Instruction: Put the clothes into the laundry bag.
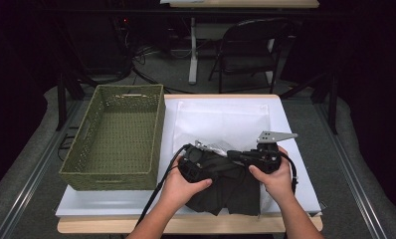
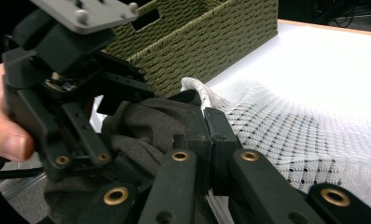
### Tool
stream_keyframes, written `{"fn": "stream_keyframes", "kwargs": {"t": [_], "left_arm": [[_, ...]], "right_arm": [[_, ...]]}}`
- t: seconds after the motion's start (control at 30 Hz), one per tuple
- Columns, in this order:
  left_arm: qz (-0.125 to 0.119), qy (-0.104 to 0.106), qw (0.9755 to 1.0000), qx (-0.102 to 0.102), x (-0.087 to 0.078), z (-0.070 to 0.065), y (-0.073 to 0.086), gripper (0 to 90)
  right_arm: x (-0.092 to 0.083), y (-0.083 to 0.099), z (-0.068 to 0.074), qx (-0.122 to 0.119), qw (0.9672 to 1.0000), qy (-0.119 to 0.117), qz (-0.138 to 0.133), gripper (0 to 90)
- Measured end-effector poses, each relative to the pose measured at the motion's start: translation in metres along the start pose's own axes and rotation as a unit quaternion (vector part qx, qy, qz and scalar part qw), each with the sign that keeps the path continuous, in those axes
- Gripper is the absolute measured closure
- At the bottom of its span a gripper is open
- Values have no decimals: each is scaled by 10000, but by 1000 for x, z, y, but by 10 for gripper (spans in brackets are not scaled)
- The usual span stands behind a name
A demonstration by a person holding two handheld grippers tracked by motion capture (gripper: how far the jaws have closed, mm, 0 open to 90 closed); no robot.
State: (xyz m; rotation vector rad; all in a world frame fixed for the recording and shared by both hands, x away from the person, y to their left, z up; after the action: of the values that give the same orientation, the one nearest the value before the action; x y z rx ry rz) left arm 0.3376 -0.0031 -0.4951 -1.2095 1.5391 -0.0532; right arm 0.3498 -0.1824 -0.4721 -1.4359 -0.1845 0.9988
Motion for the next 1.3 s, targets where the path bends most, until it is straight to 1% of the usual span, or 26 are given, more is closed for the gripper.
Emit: {"fn": "stream_keyframes", "kwargs": {"t": [0.03, 0.1, 0.17, 0.2, 0.27, 0.37, 0.53, 0.67, 0.73, 0.77, 0.8, 0.83, 0.97, 1.0, 1.07, 1.1, 1.13, 1.2, 1.3], "left_arm": [[48, 34, 10000, 16, -1, 0, 1, 244], [59, 12, 10000, 61, -2, 0, 4, 250], [119, 80, 9999, 53, -2, 1, 7, 260], [126, 111, 9999, 42, -1, 2, 8, 285], [156, 106, 9997, 121, 0, 4, 9, 370], [140, 156, 9997, 110, 5, 4, 12, 489], [84, 91, 9998, 130, 15, 3, 12, 577], [-79, 37, 9999, 95, 20, 4, 7, 639], [-166, 13, 9999, 37, 20, 6, 3, 655], [-182, 29, 9998, 5, 20, 7, 2, 659], [-230, 53, 9997, -72, 20, 8, 0, 662], [-231, 52, 9997, -76, 19, 10, -2, 665], [-372, 57, 9990, -229, 18, 15, -8, 670], [-385, 50, 9990, -243, 18, 19, -9, 671], [-404, 78, 9986, -334, 20, 24, -11, 668], [-399, 100, 9985, -362, 21, 26, -11, 664], [-398, 155, 9980, -457, 25, 29, -11, 655], [-392, 172, 9978, -504, 27, 30, -10, 618], [-395, 156, 9978, -503, 26, 29, -10, 581]], "right_arm": [[0, 0, 0, 7, 10000, 2, 1, 893], [0, 0, 0, 5, 10000, 0, 3, 893], [0, 0, 0, 7, 10000, 4, 4, 893], [0, 0, 1, 7, 10000, 1, 5, 893], [0, 0, 1, 2, 10000, 4, 3, 893], [0, -1, 2, 14, 10000, -29, -13, 894], [0, -2, 6, -7, 9999, -115, -36, 893], [0, -3, 12, 2, 9997, -224, -45, 894], [-1, -4, 15, -38, 9997, -252, -42, 894], [0, -4, 16, -46, 9997, -252, -50, 894], [0, -4, 16, -59, 9996, -269, -48, 893], [0, -4, 17, -71, 9996, -273, -45, 894], [1, -3, 18, -86, 9995, -287, -31, 894], [1, -3, 18, -80, 9996, -287, -24, 894], [1, -3, 20, -86, 9995, -318, -4, 893], [2, -3, 20, -97, 9995, -316, -9, 894], [2, -2, 21, -97, 9995, -307, 5, 894], [3, -1, 20, -125, 9995, -276, 13, 894], [4, 1, 17, -124, 9997, -187, 41, 893]]}}
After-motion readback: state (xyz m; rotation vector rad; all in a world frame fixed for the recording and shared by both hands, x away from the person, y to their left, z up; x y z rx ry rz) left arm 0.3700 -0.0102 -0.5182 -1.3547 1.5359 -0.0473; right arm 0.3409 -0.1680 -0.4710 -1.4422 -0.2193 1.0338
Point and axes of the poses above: each handheld gripper's, and its own axes: x roughly forward along the jaws, y roughly out of its underside, z roughly to its left, the point moved 4 cm from there along x, roughly forward along the jaws, and after that the axes turned 14 degrees about y, right-handed, at the moved point
